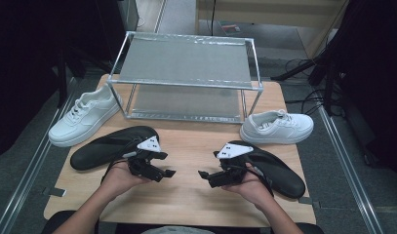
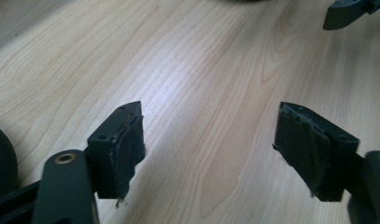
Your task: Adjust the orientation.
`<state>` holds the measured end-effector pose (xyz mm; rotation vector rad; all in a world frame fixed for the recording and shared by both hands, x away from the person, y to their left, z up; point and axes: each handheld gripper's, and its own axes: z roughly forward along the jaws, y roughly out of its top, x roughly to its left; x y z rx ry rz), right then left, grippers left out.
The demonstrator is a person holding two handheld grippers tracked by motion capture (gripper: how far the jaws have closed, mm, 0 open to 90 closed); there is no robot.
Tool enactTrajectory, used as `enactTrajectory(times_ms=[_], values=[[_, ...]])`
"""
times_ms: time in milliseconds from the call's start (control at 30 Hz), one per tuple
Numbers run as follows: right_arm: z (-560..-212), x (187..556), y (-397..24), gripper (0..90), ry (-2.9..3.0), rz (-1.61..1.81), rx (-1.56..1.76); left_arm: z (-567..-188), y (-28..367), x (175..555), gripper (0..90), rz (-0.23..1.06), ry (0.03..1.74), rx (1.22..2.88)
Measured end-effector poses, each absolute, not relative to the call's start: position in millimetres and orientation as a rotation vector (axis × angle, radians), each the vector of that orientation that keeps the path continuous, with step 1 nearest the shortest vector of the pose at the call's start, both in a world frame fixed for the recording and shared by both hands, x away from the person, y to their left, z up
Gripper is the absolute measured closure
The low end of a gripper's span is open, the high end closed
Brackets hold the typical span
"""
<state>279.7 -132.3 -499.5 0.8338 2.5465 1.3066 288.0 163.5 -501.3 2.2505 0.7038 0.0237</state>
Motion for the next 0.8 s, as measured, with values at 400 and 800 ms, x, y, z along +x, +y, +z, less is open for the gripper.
enactTrajectory(times_ms=[400, 800], values=[[-497.9, 279.0, -131.7, 13.4, 2.549, 1.271, 0.813, -496.0, 162.6, 283.8, 26.5, -0.047, 0.689, 2.272], [-493.6, 278.3, -136.0, 20.1, 2.558, 1.334, 0.777, -498.0, 171.0, 288.6, 38.5, -0.048, 0.734, 2.299]])
